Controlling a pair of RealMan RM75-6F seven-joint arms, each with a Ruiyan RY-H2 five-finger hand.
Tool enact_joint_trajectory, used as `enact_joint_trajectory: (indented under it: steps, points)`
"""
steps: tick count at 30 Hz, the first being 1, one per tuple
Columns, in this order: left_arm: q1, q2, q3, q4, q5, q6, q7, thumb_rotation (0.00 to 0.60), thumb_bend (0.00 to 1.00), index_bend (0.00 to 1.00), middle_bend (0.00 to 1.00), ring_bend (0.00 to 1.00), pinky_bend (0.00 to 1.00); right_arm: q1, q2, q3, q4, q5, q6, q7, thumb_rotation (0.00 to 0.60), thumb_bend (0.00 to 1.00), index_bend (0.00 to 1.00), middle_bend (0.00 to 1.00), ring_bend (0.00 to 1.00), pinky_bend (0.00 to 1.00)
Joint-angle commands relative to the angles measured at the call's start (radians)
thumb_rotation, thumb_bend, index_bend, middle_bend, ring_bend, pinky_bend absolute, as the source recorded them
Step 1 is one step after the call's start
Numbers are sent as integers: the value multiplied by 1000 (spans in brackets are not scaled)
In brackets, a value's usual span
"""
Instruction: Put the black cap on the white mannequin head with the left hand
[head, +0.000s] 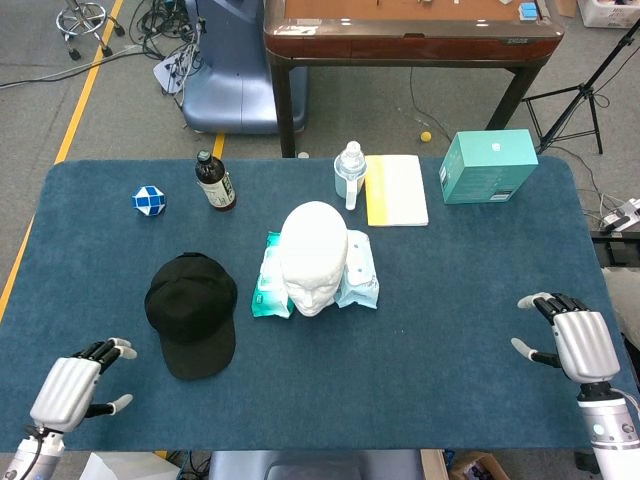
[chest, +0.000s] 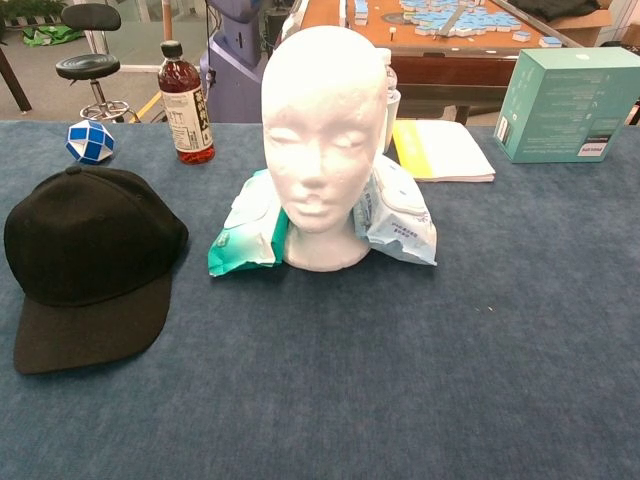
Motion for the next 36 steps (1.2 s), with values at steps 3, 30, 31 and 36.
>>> enact_joint_trajectory:
  steps: [3, 30, 31, 36]
  points:
    - [-37, -11, 17, -55, 37, -64, 59, 600, 40, 368, 318, 321, 512, -2, 3, -2, -4, -5, 5, 4, 600, 104, 398, 426, 358, 427]
    - [-251, -115, -108, -102, -303, -387, 303, 600, 40, 265, 248, 256, 413, -5, 25, 0, -4, 4, 1, 55, 600, 104, 398, 426, 358, 427]
    - [-255, -118, -114, -95, -318, -386, 306, 600, 40, 265, 244, 251, 410, -5, 25, 0, -4, 3, 1, 55, 600, 104, 398, 426, 358, 427]
    - [-266, -127, -129, -54, -375, -373, 349, 600, 40, 265, 212, 210, 388, -4, 25, -1, -4, 2, -1, 52, 600, 104, 398, 426, 358, 427]
